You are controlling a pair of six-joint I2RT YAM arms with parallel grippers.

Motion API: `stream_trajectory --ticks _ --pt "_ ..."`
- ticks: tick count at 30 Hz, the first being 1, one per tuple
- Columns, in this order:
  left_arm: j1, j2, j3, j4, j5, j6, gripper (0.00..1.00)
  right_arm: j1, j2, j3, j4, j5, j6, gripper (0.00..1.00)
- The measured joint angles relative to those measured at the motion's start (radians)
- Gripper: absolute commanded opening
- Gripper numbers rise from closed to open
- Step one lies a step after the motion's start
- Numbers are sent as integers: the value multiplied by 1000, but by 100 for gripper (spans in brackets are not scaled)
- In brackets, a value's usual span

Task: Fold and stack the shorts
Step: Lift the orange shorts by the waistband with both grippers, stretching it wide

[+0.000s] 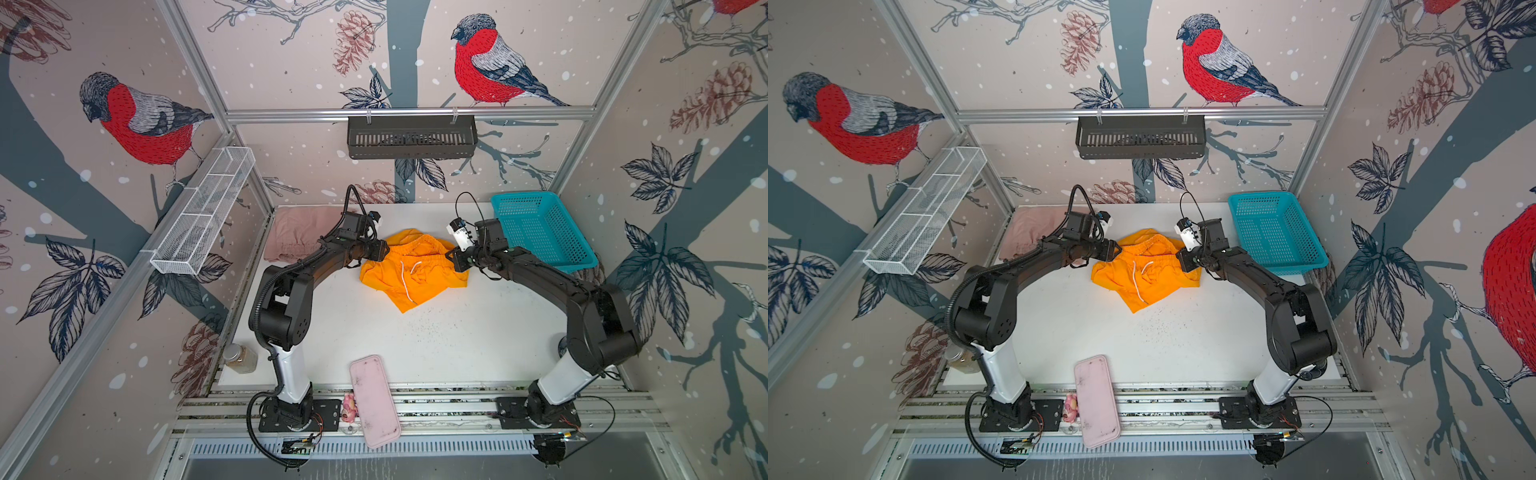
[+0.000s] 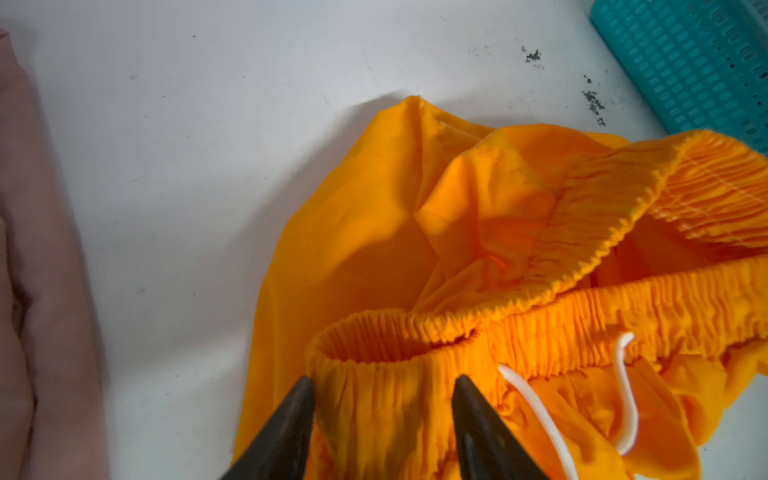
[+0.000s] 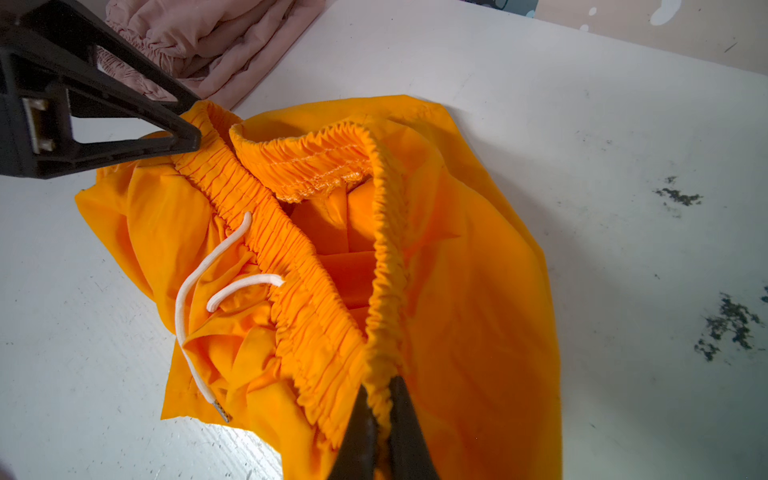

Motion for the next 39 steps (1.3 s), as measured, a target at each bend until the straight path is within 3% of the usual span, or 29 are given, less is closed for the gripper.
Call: stream_trajectory --ticks 3,7,8,17,25,33,39 --pt "0 20 16 -1 4 4 41 4 0 0 2 -2 0 2" --pt "0 29 21 0 21 8 2 6 0 1 3 -2 0 2" --pt "0 29 21 -1 24 8 0 6 0 2 3 -2 0 2" --pt "0 -60 52 -43 25 25 0 -6 -19 72 -19 33 -4 1" --pt "0 -409 118 -89 31 26 0 -17 -192 215 -19 50 -32 1" --pt "-2 -700 234 -196 58 63 0 -16 -480 293 33 -53 -17 1" --pt "-2 -753 294 -253 -29 111 0 -16 -535 388 -13 -136 -44 1"
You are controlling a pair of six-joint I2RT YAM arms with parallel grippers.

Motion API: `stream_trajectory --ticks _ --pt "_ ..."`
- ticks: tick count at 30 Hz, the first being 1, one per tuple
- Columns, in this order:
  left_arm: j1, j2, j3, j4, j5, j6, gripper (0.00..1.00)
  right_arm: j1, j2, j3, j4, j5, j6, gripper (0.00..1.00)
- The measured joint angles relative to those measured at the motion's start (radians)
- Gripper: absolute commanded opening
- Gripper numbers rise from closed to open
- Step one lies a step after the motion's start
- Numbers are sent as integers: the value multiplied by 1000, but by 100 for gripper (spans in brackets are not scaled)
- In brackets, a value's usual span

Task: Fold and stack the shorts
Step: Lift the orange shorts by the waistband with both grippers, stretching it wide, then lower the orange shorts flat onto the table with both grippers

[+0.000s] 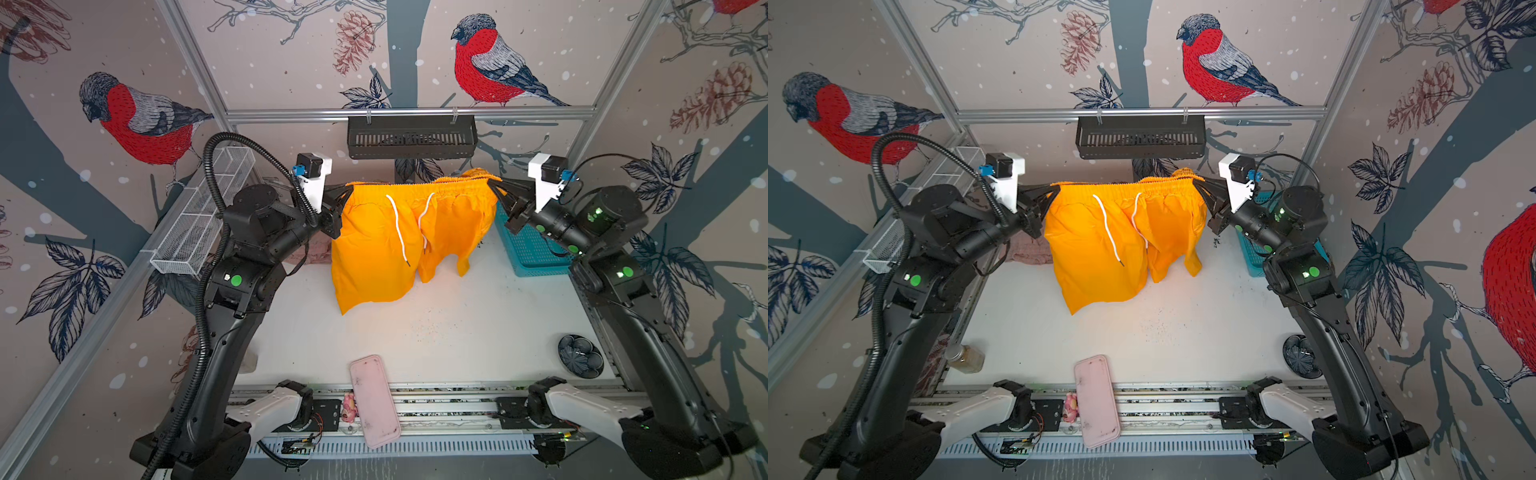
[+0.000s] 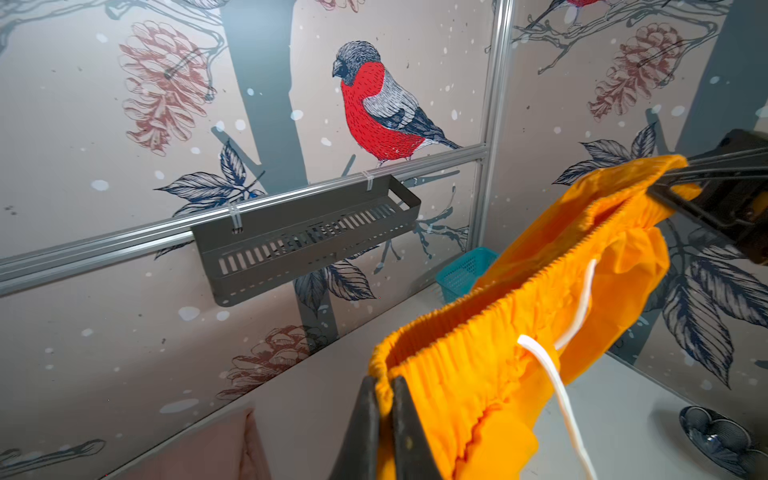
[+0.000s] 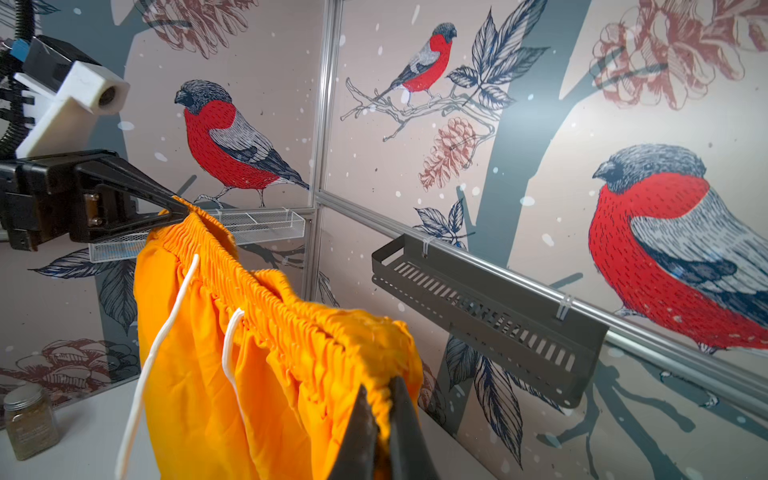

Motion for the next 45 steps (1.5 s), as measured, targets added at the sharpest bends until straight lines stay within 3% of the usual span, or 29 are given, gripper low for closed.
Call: stream_trajectory --ticks 7,14,20,25,30,36,45 --pt "0 54 72 -85 -59 20 0 5 37 91 -206 -21 -45 1" --pt "0 -27 187 -152 -26 26 0 9 -66 181 -330 -126 -47 1" --pt "0 -48 293 -233 26 14 0 9 -130 233 -346 -220 -28 0" --pt "0 21 267 -246 -23 -1 0 -4 -120 138 -296 -175 -15 0" --pt "14 200 88 -135 -130 1 0 -114 76 11 -199 -143 -11 0" --pt "45 476 21 106 -157 16 0 -192 354 -111 22 -164 13 0" --pt "119 902 103 380 -175 -10 0 -196 865 98 206 -205 19 0"
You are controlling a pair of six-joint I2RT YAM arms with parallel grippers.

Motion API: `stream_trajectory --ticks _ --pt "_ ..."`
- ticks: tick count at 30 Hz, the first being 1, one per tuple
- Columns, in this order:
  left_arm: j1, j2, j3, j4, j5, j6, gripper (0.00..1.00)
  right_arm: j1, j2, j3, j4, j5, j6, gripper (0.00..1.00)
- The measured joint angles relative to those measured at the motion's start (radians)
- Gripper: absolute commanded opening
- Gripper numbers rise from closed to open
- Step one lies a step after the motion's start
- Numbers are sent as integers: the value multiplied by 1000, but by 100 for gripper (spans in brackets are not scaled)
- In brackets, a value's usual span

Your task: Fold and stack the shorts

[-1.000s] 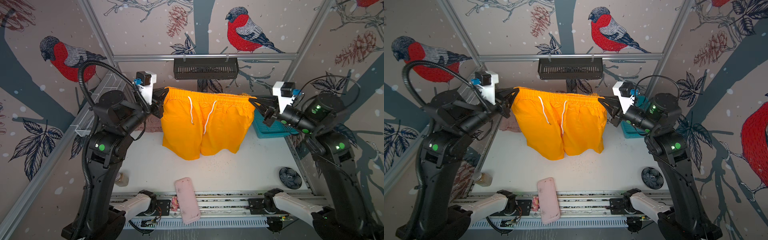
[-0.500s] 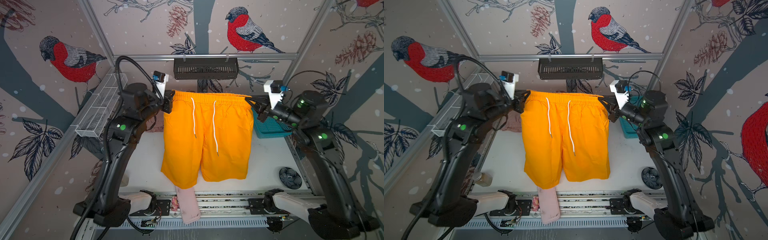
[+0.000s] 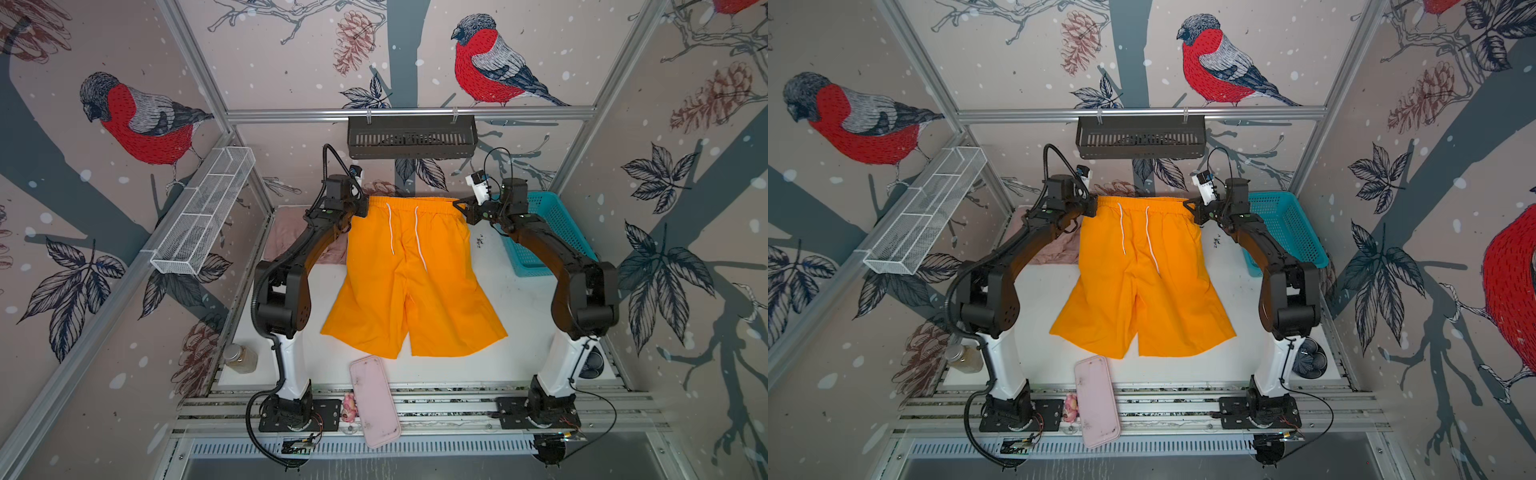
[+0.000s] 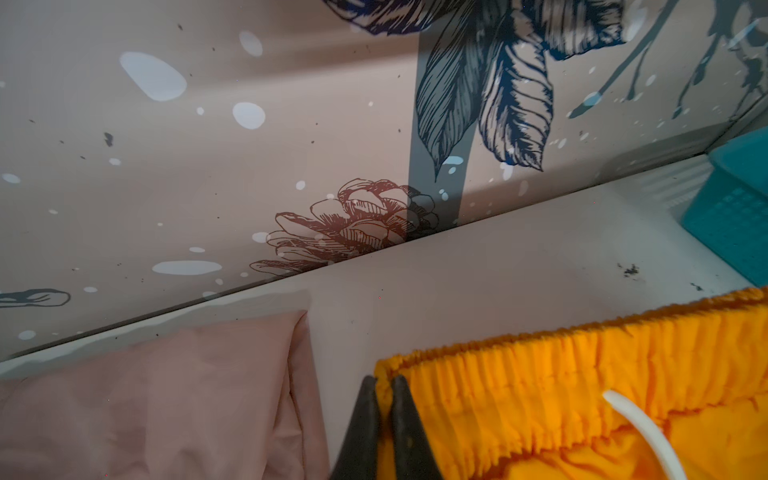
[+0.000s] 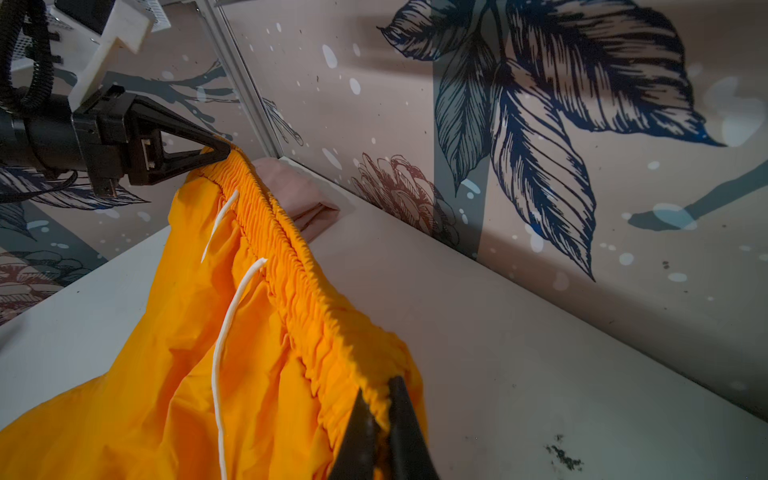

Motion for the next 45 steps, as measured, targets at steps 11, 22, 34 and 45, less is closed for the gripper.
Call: stream_trajectory --ticks 11,22,34,45 --pt "20 308 379 -19 -31 2 98 -2 309 234 111 72 134 49" --pt "18 125 216 -166 -67 -19 98 18 277 327 -3 166 183 71" --pt "-107 -476 -593 -171 130 -167 98 167 -363 -563 -69 467 321 73" --pt "-333 -626 -888 -137 211 -226 98 216 -315 -664 -24 571 436 75"
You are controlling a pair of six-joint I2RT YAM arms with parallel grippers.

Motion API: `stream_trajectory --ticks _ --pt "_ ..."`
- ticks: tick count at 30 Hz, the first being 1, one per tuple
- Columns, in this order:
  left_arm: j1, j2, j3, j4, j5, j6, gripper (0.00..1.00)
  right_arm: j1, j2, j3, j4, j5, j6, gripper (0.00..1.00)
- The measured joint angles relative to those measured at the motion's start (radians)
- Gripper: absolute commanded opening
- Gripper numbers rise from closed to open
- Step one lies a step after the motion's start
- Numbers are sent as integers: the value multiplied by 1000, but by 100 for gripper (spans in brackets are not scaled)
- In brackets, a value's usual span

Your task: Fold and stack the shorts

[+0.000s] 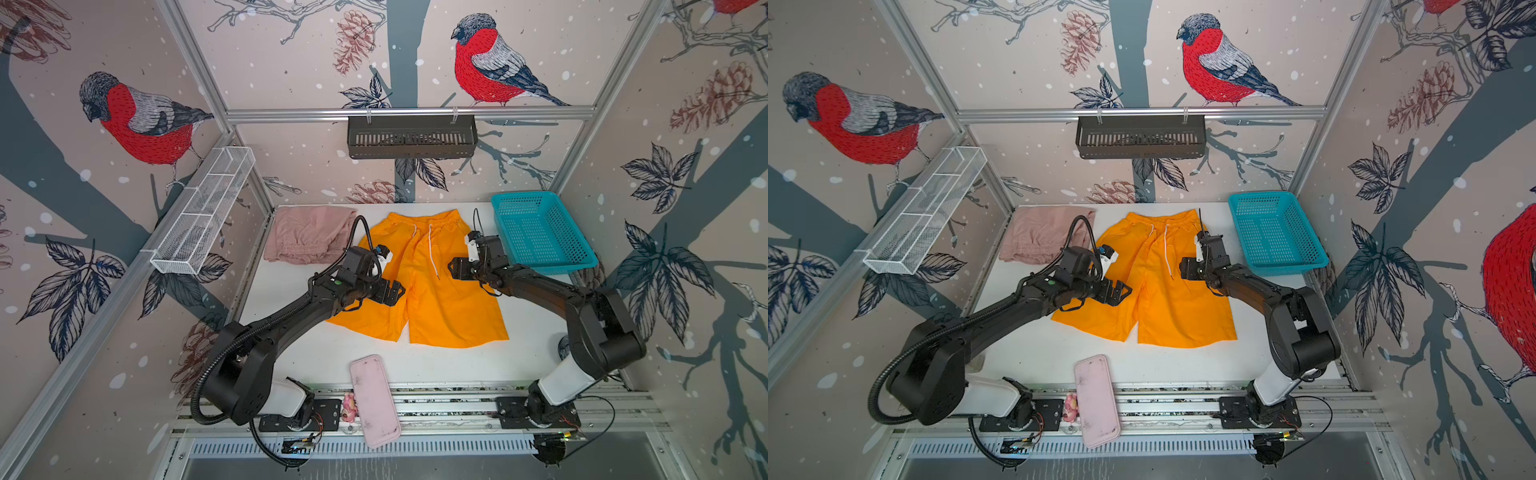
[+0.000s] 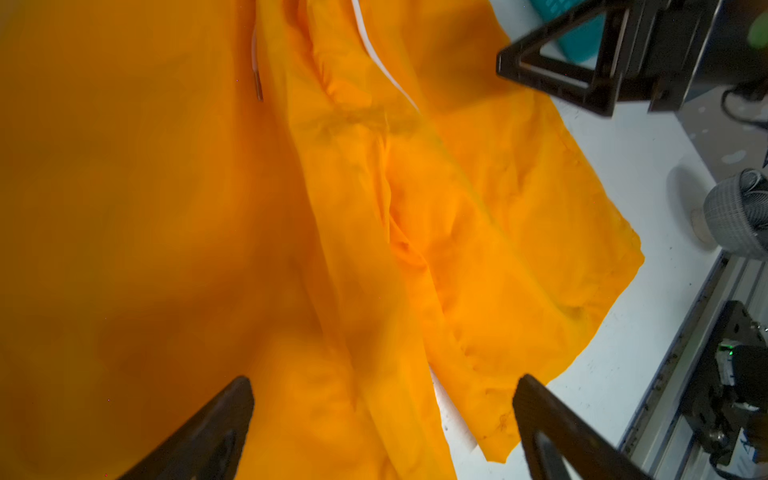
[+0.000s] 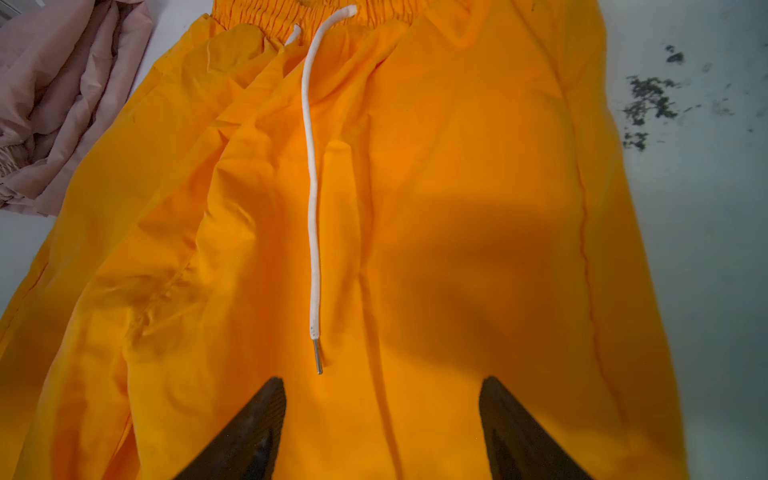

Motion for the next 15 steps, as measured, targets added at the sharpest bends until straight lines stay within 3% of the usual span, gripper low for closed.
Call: stream_trajectory --ticks 9,15 --pt "-133 107 -57 99 45 -9 98 20 249 202 27 2 1 75" --pt "-246 235 1 152 63 -34 98 23 402 360 24 -30 4 75"
